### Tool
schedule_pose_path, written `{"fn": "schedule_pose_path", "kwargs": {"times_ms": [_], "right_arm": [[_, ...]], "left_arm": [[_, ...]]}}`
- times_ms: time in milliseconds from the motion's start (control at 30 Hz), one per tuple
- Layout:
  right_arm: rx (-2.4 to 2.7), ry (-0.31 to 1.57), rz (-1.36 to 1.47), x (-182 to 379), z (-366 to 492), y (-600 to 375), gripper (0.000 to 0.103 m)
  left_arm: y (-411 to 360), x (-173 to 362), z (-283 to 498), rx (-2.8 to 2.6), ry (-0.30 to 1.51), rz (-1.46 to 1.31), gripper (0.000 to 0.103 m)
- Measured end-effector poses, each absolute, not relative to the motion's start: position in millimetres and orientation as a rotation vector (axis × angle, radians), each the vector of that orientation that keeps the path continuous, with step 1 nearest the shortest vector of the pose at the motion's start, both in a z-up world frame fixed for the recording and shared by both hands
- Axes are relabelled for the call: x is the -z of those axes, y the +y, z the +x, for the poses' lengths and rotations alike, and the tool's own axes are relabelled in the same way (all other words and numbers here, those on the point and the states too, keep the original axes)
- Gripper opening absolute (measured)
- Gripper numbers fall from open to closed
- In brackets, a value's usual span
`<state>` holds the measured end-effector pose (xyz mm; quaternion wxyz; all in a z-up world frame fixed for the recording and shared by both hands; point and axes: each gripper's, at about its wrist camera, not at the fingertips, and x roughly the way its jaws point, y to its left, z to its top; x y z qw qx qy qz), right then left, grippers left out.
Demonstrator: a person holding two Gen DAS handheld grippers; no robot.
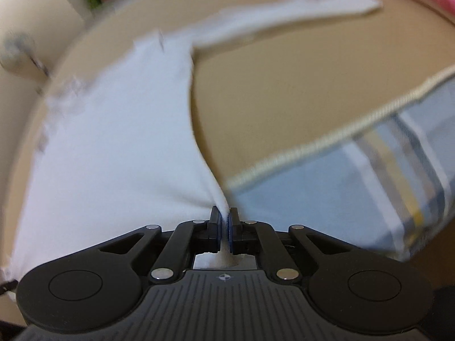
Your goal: Fold small clothes
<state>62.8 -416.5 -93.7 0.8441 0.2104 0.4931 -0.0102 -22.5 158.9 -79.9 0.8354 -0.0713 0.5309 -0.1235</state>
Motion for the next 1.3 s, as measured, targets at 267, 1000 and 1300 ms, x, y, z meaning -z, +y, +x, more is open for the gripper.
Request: {"fn": "schedule_pose_path", "kwargs": {"times_ms": [267,1000,1300], "right_arm": [[-0.041,0.867,0.352,72.8,67.3,-379.0,0.027],[-0.230,0.562,0.314,-18.4,167.9,-318.5,0.051],[-0.254,0.596,0.312,16.3,242.7,-293.1,0.058]], "left_arm": [[131.9,69.8,-6.9,0.359,1.011,-0.114,0.022],[88.7,50.0,49.9,0.076,0.753,0.011,0.073],[94.0,34.8,73.4,-0.020,0.665,0.079,0.075]]}}
